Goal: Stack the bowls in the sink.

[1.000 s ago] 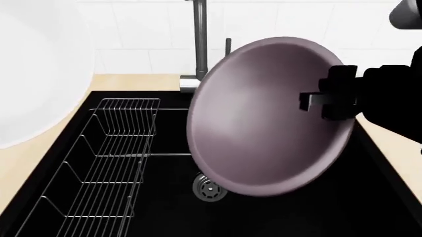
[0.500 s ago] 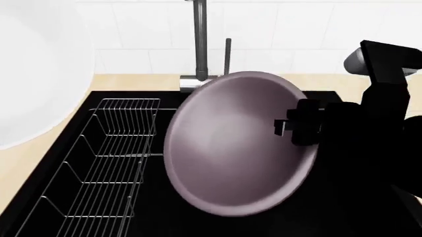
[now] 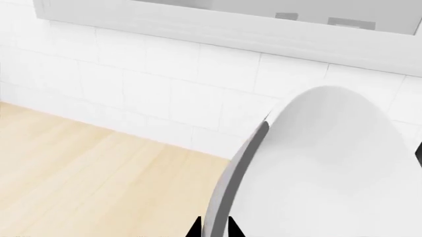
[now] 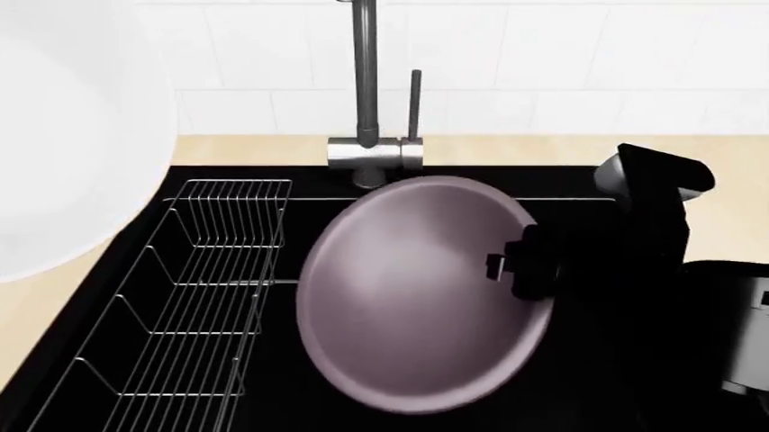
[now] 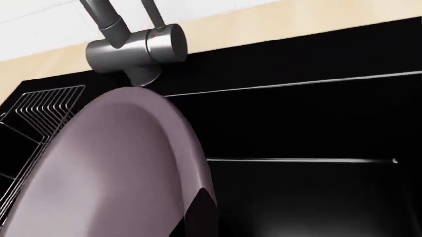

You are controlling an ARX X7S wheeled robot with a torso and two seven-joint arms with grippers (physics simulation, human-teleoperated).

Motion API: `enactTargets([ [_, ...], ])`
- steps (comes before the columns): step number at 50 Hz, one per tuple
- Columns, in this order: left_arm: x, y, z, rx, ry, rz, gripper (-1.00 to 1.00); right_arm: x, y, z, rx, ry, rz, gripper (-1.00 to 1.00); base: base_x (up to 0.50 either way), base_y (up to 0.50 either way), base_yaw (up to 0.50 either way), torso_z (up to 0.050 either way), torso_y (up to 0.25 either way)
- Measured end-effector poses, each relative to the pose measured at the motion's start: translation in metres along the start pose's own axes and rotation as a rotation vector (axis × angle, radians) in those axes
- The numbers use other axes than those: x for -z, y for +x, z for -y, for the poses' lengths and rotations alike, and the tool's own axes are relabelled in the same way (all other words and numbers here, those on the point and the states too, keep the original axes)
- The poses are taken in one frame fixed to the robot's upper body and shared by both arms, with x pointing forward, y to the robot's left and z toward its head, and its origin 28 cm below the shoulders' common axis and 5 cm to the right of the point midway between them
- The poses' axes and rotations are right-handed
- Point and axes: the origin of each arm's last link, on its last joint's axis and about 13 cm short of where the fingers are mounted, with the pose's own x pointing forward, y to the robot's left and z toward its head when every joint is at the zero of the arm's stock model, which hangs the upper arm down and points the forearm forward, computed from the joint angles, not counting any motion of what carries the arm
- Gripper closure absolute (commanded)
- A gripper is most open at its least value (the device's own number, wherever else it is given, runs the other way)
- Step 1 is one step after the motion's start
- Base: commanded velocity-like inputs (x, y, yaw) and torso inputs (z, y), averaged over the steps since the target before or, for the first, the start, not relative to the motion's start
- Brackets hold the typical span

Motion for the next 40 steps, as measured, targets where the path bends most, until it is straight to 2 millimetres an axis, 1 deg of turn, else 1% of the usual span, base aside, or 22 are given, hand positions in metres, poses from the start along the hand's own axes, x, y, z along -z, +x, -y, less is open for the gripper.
enactTargets([
  [25,0.000,0.000,0.001,0.003,0.002,-0.001,1.00,0.026,0.019,0.019,0.064,0.048,-0.065,1.00,0.00,0.00,0.00,0.000,0.001],
  [40,0.000,0.000,0.001,0.003,0.002,0.000,1.00,0.039,0.033,0.025,0.089,0.052,-0.107,1.00,0.00,0.00,0.00,0.001,0.000],
])
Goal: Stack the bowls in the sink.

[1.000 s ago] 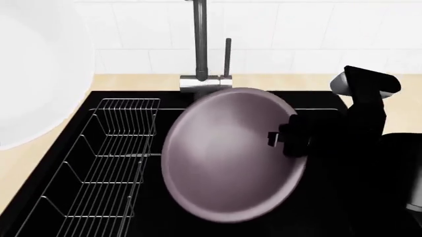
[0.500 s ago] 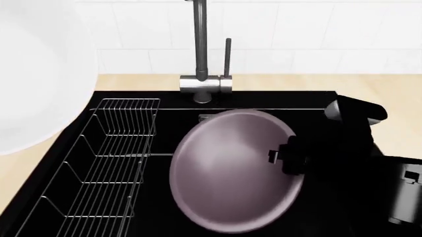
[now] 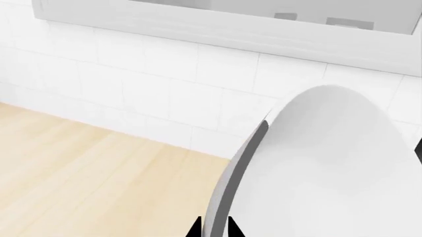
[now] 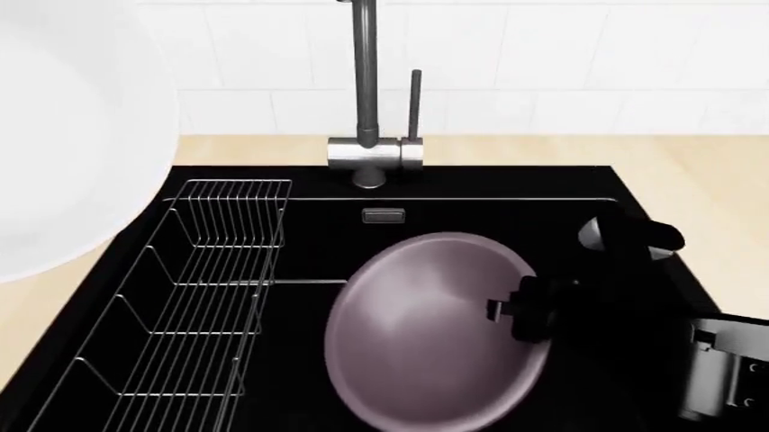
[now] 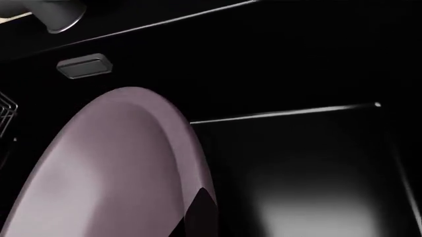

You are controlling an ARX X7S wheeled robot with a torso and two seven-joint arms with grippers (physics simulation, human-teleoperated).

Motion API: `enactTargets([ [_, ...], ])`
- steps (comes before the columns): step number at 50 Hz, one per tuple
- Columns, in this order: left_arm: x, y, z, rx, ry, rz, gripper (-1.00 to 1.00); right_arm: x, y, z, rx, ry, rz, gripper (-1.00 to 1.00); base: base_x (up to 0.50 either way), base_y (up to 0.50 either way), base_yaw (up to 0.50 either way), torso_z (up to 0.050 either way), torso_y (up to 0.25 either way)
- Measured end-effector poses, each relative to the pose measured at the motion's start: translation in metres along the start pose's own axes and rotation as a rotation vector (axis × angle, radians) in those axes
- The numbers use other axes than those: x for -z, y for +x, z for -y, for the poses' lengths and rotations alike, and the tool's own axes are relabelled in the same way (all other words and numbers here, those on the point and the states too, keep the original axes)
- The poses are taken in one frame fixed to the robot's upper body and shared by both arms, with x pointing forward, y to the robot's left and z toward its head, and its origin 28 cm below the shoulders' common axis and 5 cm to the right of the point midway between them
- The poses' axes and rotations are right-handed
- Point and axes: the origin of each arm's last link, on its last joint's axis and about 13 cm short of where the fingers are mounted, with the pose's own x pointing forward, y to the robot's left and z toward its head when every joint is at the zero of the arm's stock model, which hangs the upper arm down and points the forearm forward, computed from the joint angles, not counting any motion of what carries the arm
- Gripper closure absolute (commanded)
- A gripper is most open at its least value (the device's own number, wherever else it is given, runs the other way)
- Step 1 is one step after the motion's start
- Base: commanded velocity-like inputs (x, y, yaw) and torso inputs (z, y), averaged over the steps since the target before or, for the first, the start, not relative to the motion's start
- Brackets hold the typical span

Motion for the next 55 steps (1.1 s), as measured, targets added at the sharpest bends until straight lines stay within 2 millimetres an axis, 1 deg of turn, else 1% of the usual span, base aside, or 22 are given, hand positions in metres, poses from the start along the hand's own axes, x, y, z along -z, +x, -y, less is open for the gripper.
enactTargets([
  [12,0.000,0.000,0.000,-0.001,0.001,-0.001,1.00,0.009,0.013,0.002,0.005,-0.008,-0.036,1.00,0.00,0.00,0.00,0.000,0.001],
  [24,0.000,0.000,-0.001,-0.001,0.001,-0.001,1.00,0.013,0.023,0.004,-0.003,-0.023,-0.064,1.00,0.00,0.00,0.00,0.000,0.001],
  [37,0.000,0.000,-0.001,-0.002,-0.002,0.001,1.00,0.018,0.031,0.005,-0.014,-0.035,-0.091,1.00,0.00,0.00,0.00,0.000,0.000],
  [55,0.001,0.000,-0.001,-0.004,-0.002,-0.001,1.00,0.019,0.039,0.006,0.000,-0.049,-0.083,1.00,0.00,0.00,0.00,0.000,0.000],
])
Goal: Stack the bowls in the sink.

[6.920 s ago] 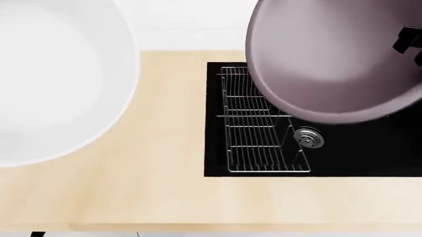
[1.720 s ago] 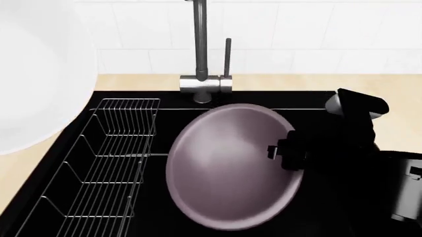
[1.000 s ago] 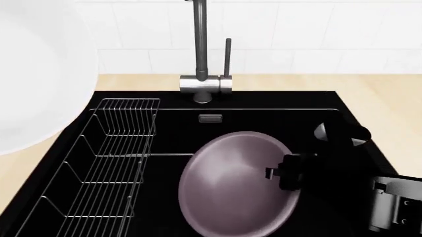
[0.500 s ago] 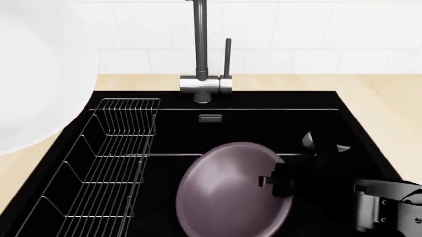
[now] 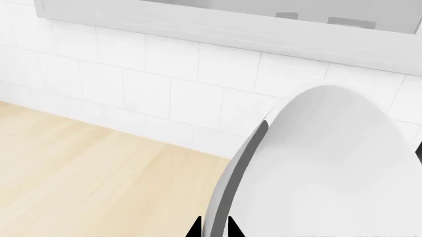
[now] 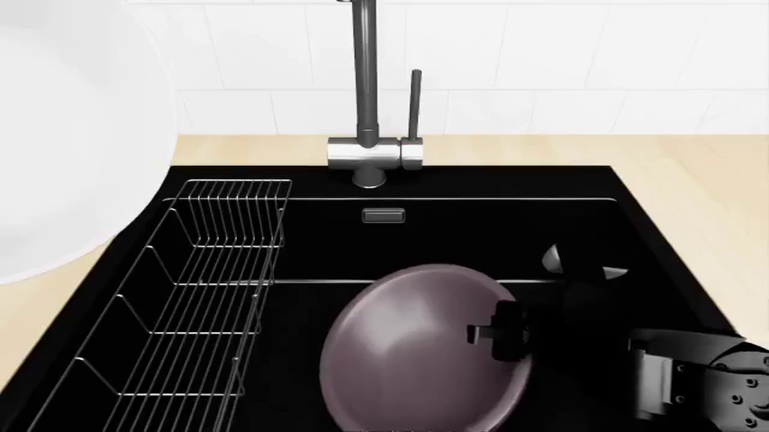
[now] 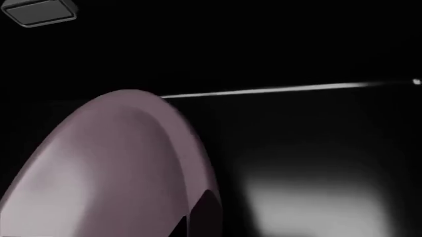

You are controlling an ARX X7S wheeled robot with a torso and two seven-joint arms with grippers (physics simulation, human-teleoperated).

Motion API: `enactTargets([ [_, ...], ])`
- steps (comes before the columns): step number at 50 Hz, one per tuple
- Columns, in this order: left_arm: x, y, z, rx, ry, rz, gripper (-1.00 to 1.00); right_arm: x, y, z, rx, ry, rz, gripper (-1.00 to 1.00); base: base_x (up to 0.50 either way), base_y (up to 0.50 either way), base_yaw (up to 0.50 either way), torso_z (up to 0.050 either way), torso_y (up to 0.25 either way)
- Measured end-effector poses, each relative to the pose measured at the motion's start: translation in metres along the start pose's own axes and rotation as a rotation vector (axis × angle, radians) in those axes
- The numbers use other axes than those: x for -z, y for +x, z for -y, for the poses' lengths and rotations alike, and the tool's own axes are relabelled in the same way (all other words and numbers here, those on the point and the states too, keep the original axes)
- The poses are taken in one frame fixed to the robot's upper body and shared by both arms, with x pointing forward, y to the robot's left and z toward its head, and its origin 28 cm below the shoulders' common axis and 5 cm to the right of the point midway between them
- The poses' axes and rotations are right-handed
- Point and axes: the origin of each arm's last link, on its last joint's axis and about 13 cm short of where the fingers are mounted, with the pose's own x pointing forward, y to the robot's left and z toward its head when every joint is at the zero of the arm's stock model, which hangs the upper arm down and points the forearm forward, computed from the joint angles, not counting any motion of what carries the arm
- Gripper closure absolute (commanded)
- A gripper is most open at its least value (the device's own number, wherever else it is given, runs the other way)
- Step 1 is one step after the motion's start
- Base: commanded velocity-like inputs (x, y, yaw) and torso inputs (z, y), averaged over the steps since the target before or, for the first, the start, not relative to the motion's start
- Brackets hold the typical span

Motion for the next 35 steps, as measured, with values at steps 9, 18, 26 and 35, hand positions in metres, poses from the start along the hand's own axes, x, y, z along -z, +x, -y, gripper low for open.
enactTargets([
  [9,0.000,0.000,0.000,-0.001,0.001,-0.001,1.00,0.001,0.004,0.001,0.011,-0.008,0.000,1.00,0.00,0.00,0.00,0.000,0.000],
  [18,0.001,0.000,0.000,-0.002,0.001,-0.002,1.00,0.004,0.004,0.001,0.000,-0.019,-0.020,-1.00,0.00,0.00,0.00,0.000,0.000],
  [26,0.001,0.000,-0.001,-0.003,0.001,-0.003,1.00,0.002,-0.003,0.000,-0.015,-0.029,-0.021,-1.00,0.00,0.00,0.00,0.000,0.000],
  [35,0.001,-0.001,-0.001,-0.005,0.001,-0.003,1.00,-0.011,-0.021,-0.004,-0.018,-0.053,0.023,-1.00,0.00,0.00,0.00,0.000,0.000],
])
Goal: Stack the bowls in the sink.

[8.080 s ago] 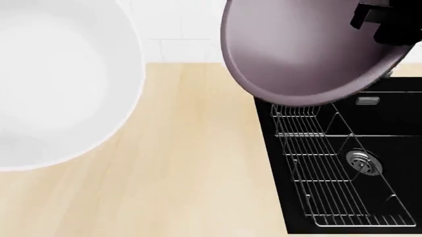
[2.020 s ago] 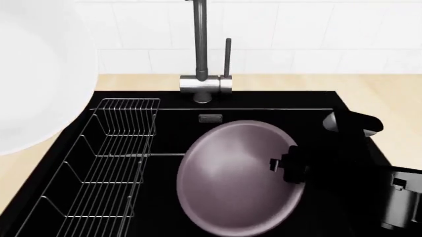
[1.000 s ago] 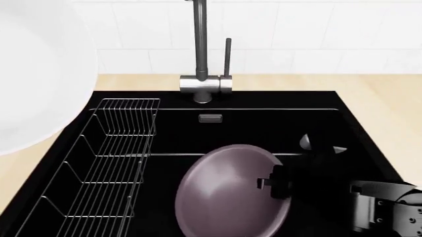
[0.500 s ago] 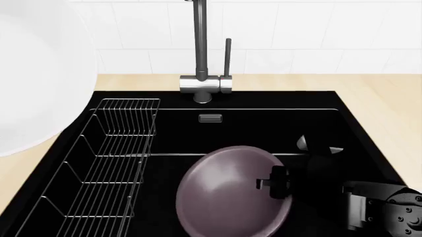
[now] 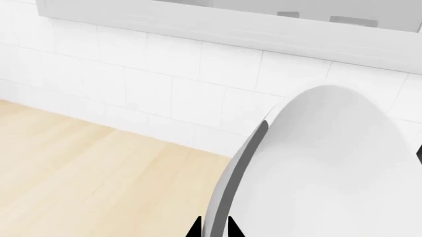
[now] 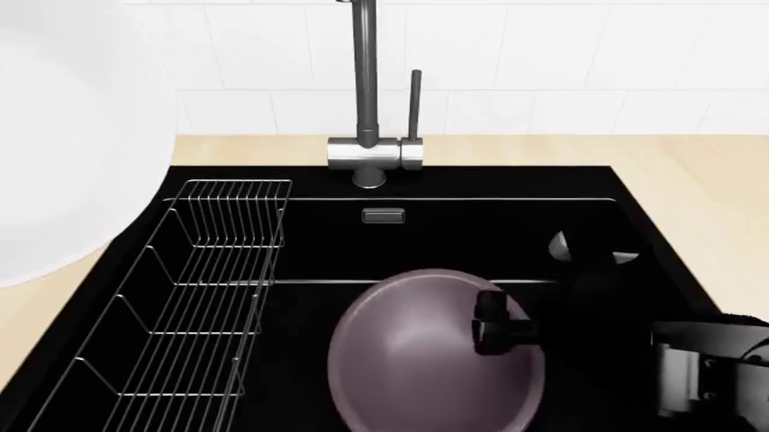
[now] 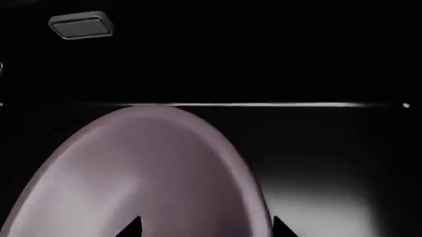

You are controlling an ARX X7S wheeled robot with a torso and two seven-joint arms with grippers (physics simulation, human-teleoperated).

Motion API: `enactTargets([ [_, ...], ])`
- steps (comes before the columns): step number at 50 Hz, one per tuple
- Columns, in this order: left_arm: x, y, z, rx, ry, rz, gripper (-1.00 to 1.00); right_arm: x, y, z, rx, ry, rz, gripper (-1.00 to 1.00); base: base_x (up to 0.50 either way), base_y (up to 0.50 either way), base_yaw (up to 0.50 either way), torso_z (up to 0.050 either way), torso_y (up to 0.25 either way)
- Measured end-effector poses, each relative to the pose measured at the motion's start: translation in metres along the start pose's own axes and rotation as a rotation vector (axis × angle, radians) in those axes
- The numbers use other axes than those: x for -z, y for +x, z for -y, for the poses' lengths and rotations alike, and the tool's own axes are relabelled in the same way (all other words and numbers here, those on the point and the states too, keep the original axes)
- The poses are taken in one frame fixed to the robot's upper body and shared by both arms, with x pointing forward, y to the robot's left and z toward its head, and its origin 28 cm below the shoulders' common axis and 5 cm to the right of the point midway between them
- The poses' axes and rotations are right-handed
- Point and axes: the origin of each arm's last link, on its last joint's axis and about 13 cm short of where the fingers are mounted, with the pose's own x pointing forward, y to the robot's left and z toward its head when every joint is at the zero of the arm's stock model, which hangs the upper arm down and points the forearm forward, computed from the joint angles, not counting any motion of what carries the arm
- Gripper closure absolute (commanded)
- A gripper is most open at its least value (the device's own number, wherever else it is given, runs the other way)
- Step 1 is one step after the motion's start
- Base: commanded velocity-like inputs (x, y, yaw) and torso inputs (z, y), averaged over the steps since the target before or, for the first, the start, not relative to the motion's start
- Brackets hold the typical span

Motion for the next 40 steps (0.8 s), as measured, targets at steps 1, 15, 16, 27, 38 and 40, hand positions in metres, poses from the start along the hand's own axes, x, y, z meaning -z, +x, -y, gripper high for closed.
enactTargets([
  [1,0.000,0.000,0.000,0.000,0.000,0.000,1.00,-0.002,-0.003,-0.001,0.000,-0.004,0.009,-1.00,0.00,0.00,0.00,0.000,0.000],
  [15,-0.001,-0.001,0.000,0.002,0.000,0.001,1.00,-0.038,-0.058,-0.019,0.017,-0.069,0.142,-1.00,0.00,0.00,0.00,0.000,0.000],
  [16,-0.001,-0.001,0.000,0.003,0.000,0.002,1.00,-0.040,-0.062,-0.020,0.019,-0.074,0.151,-1.00,0.00,0.00,0.00,0.000,0.000],
  [27,-0.001,-0.001,0.002,0.013,0.006,0.001,1.00,-0.061,-0.112,-0.032,0.047,-0.128,0.258,-1.00,0.00,0.00,0.00,0.000,0.000],
  [38,-0.001,0.000,0.006,0.034,0.020,-0.008,1.00,-0.074,-0.158,-0.038,0.080,-0.157,0.366,-1.00,0.00,0.00,0.00,0.000,0.000],
  [40,-0.001,0.000,0.007,0.039,0.025,-0.013,1.00,-0.076,-0.166,-0.039,0.088,-0.159,0.387,-1.00,0.00,0.00,0.00,0.000,0.000],
])
